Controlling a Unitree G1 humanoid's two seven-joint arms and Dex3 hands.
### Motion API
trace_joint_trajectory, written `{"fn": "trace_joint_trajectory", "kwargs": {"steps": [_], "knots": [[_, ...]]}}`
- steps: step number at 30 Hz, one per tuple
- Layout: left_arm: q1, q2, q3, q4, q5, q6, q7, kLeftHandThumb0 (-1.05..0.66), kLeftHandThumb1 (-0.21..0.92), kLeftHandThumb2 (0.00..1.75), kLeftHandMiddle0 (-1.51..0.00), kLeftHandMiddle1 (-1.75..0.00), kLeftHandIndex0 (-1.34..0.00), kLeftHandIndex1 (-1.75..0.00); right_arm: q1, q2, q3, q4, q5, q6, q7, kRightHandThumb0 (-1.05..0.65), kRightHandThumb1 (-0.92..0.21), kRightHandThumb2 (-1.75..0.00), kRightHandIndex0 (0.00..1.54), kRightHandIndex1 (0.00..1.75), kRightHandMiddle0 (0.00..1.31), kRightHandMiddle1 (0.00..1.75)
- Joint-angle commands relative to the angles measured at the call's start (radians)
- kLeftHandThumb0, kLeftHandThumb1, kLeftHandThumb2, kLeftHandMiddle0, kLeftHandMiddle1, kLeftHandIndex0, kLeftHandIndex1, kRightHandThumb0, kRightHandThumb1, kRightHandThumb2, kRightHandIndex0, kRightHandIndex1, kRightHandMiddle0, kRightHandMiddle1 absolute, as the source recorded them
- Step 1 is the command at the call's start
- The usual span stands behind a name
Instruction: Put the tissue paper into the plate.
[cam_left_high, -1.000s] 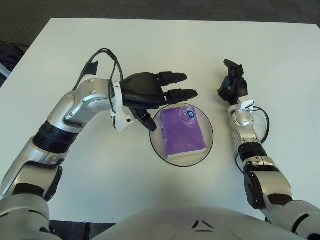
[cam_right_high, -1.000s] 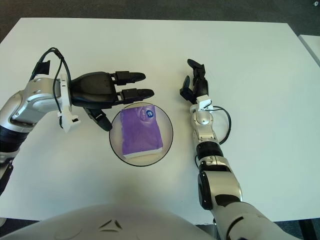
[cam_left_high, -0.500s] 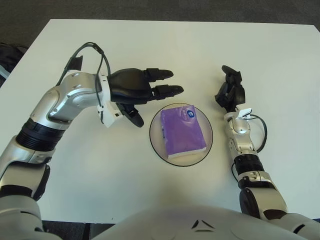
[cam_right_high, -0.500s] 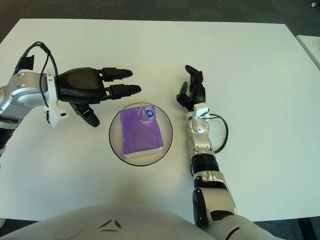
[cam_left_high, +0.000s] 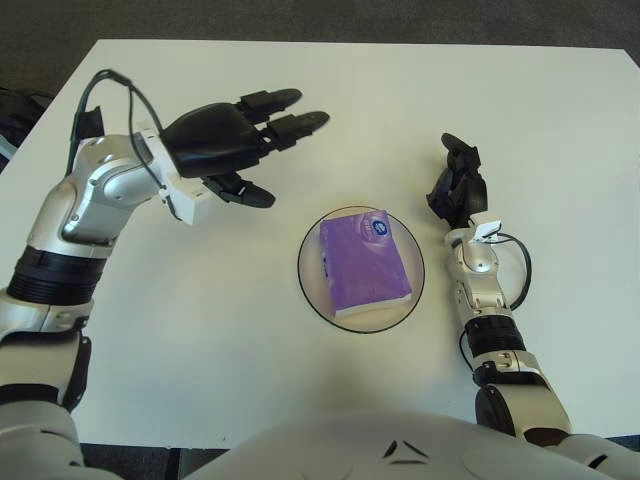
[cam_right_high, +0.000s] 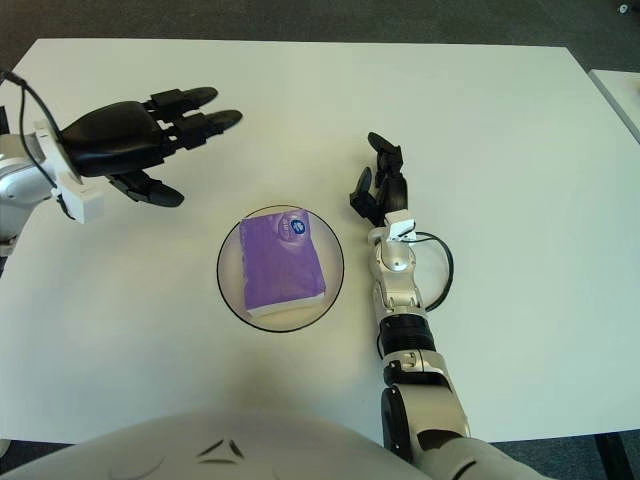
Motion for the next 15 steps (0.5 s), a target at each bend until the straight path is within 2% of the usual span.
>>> {"fn": "trace_joint_trajectory", "kwargs": {"steps": [1,5,8,11,15], "knots": [[0.030,-0.118,0.047,0.100,-0.072,0.004,0.138,-0.86,0.92,1.06,0.00,0.00,0.00,0.00,0.147,0.031,0.013,0.111,0.012,0.126,0.022,-0.72,-0.92,-0.99,0.27,0.00,0.00,0.53],[-0.026,-0.207,0.056,0.273,-0.123,-0.010,0.223,-0.83,0.92,1.14,-0.01,-0.01,0.00,0.00,0.144,0.030,0.011,0.117,0.014,0.121,0.026,-0.72,-0.92,-0.99,0.26,0.00,0.00,0.52],[-0.029,-0.260,0.079,0.304,-0.193,0.051,0.245,-0.85,0.92,1.18,-0.02,-0.01,0.00,0.00,0.144,0.028,0.009,0.116,0.013,0.121,0.029,-0.72,-0.92,-0.99,0.26,0.00,0.00,0.51],[0.009,-0.298,0.112,0.281,-0.239,0.118,0.275,-0.90,0.92,1.21,-0.04,-0.01,-0.01,0.00,0.147,0.026,0.008,0.113,0.013,0.120,0.033,-0.72,-0.92,-0.99,0.26,0.00,0.00,0.51],[0.117,-0.352,0.146,0.197,-0.309,0.217,0.288,-0.97,0.92,1.24,-0.04,-0.01,-0.03,-0.02,0.150,0.024,0.005,0.108,0.016,0.122,0.039,-0.72,-0.92,-0.99,0.26,0.00,0.00,0.50]]}}
